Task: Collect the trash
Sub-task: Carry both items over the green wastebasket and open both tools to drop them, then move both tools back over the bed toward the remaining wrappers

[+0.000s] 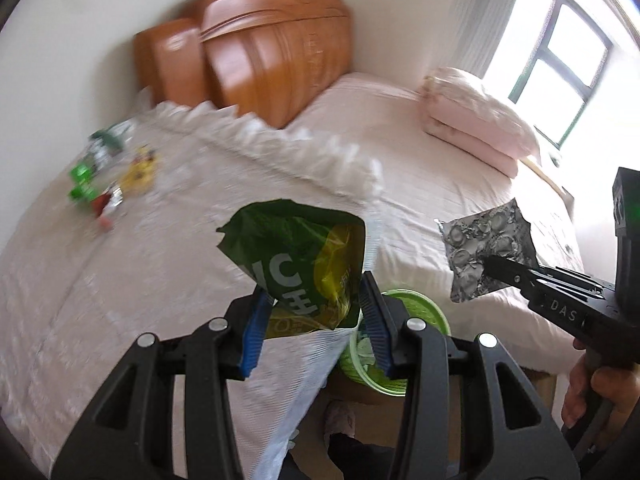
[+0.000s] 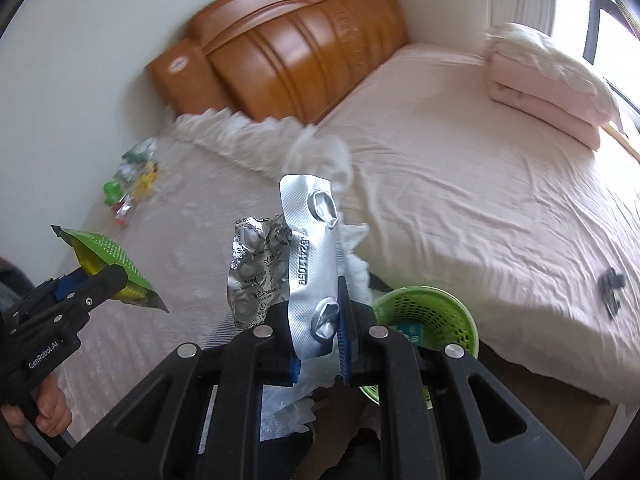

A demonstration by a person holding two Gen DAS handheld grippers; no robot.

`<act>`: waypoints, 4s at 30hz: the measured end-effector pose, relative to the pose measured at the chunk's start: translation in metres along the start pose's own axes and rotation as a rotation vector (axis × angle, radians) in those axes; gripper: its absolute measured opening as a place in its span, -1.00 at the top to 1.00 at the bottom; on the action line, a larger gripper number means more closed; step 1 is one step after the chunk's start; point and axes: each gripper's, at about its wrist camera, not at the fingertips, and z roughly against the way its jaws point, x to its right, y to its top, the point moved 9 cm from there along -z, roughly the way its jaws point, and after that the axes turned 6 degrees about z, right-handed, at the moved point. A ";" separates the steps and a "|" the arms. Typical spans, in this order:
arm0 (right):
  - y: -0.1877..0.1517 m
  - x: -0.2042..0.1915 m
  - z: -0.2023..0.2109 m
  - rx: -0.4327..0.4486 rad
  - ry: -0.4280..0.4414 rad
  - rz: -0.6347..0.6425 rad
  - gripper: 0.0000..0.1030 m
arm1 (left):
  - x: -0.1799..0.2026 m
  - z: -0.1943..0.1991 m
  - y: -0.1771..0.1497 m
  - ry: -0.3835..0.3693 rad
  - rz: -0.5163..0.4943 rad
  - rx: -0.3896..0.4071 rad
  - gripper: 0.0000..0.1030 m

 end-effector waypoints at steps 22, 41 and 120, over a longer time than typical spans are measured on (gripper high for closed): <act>-0.054 0.157 0.058 0.024 -0.206 -0.213 0.71 | 0.172 -0.091 -0.043 -0.167 -0.267 -0.236 0.16; -0.060 0.197 0.051 -0.007 -0.203 -0.249 0.71 | 0.216 -0.132 -0.082 -0.138 -0.337 -0.338 -0.85; 0.036 -0.154 -0.093 -0.142 0.273 0.248 -0.95 | -0.227 -0.029 0.044 0.440 0.224 0.096 -0.85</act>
